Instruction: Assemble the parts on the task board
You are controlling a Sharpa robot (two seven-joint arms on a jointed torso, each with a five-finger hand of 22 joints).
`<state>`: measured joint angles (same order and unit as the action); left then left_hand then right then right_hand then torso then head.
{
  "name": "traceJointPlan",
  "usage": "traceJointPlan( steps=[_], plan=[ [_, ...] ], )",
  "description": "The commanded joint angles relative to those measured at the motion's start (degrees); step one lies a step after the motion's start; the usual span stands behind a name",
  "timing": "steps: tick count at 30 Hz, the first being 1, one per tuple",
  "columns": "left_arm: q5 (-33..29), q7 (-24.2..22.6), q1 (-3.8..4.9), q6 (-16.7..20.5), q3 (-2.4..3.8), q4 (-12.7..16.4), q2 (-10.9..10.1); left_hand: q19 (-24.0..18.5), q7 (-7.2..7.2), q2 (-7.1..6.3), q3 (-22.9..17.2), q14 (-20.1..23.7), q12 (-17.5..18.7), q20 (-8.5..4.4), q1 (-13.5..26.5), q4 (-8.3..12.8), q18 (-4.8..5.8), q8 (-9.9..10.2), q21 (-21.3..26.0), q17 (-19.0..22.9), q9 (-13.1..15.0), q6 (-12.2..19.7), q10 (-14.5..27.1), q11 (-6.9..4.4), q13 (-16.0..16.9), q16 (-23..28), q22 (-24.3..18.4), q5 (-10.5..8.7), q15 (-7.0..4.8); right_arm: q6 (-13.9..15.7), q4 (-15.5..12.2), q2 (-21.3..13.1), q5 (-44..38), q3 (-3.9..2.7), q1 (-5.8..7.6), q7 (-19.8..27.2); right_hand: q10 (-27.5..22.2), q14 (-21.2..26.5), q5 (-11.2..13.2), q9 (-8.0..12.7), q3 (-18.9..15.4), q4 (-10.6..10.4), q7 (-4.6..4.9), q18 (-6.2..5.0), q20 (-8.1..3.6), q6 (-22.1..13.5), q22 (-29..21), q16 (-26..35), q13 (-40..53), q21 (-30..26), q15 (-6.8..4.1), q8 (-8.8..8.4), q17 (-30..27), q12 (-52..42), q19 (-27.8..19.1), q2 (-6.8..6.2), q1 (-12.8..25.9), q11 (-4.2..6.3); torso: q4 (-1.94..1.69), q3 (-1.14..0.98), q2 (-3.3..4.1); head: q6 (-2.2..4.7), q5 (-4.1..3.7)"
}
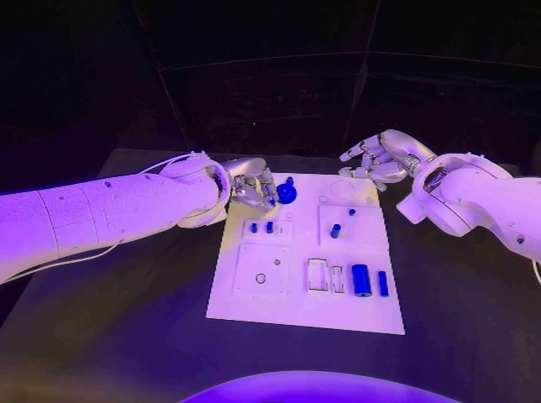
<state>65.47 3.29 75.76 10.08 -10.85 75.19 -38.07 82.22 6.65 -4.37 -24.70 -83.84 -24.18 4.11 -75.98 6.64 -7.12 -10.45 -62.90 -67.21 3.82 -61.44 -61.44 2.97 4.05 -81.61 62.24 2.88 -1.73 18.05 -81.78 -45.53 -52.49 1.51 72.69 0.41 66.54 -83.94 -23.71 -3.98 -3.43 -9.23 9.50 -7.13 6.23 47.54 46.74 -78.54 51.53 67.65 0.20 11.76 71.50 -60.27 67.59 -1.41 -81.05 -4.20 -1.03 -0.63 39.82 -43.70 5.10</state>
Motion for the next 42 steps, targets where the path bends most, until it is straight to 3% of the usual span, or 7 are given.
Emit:
traceJointPlan(
  steps=[1,24,29,36,42],
  plan=[
    [-0.58,0.45,-0.07,-2.31,0.01,-0.28,-0.11,0.01,0.28,-0.03,-0.24,-2.02,0.28,-0.13,0.54,-0.13,0.90,0.36,-0.11,0.13,-0.01,-0.18,-0.36,0.19,-0.09,-0.11,-0.02,-0.14,0.15,0.06,-0.12,0.04,-0.15,-0.04,0.10,0.27,0.12,-2.06,-0.22,0.06,0.20,-0.15,-0.04,-0.84,-0.28,-0.23,-0.04,0.30,-0.05,-0.29,-0.44,0.35,-0.05,-0.09,-0.01,0.14,-0.04,-0.03,0.08,0.01,0.03,0.06,0.21],
    [-0.59,1.26,-0.65,-4.25,-0.10,-2.68,0.41,0.02,0.26,-0.02,-0.38,-2.03,0.41,-0.11,0.53,-0.10,0.92,0.44,-0.19,0.03,-0.01,-0.21,-0.36,0.17,-0.11,-0.14,0.08,-0.14,0.15,-0.01,-0.13,0.14,-0.15,-0.04,0.09,0.55,-0.13,-2.03,-0.23,0.06,0.20,-0.17,-0.03,-0.86,-0.28,-0.22,-0.19,0.38,-0.43,-0.38,-0.44,0.37,-0.15,0.20,-0.09,0.11,-0.02,-0.03,0.08,-0.09,0.06,-0.16,0.14],
    [-0.59,1.28,-0.76,-4.49,-0.13,-2.83,0.56,0.01,0.26,-0.01,-0.41,-2.02,0.45,-0.11,0.52,-0.08,0.91,0.46,-0.17,0.07,-0.01,-0.21,-0.36,0.18,-0.12,-0.13,0.07,-0.14,0.15,0.02,-0.10,0.16,-0.15,-0.04,0.09,0.56,-0.13,-2.03,-0.23,0.06,0.20,-0.17,-0.03,-0.86,-0.28,-0.22,-0.19,0.38,-0.43,-0.38,-0.44,0.37,-0.15,0.20,-0.09,0.11,-0.02,-0.03,0.04,0.00,0.04,-0.20,-0.11],
    [-0.59,1.26,-0.84,-4.83,-0.14,-2.92,0.78,0.01,0.26,-0.01,-0.43,-2.02,0.46,-0.11,0.52,-0.08,0.91,0.47,-0.17,0.04,-0.01,-0.21,-0.36,0.18,-0.12,-0.14,0.07,-0.14,0.15,-0.02,-0.07,0.23,-0.15,-0.04,0.09,0.54,-0.12,-2.04,-0.24,0.07,0.22,-0.22,-0.03,-0.86,-0.28,-0.22,-0.18,0.37,-0.40,-0.38,-0.44,0.38,-0.10,0.17,-0.09,0.13,0.00,-0.03,0.04,-0.09,0.01,-0.22,-0.13],
    [-0.59,1.29,-0.87,-5.14,-0.14,-2.87,0.86,0.00,0.25,-0.02,-0.46,-2.02,0.49,-0.11,0.52,-0.06,0.92,0.49,-0.19,0.04,-0.01,-0.24,-0.38,0.17,-0.12,-0.14,0.09,-0.14,0.15,-0.02,-0.07,0.23,-0.15,-0.04,0.09,0.52,-0.12,-2.04,-0.24,0.07,0.22,-0.22,-0.03,-0.86,-0.28,-0.22,-0.18,0.37,-0.40,-0.38,-0.44,0.38,-0.10,0.17,-0.09,0.13,0.00,-0.03,0.05,-0.04,0.02,-0.28,-0.12]
  ],
)
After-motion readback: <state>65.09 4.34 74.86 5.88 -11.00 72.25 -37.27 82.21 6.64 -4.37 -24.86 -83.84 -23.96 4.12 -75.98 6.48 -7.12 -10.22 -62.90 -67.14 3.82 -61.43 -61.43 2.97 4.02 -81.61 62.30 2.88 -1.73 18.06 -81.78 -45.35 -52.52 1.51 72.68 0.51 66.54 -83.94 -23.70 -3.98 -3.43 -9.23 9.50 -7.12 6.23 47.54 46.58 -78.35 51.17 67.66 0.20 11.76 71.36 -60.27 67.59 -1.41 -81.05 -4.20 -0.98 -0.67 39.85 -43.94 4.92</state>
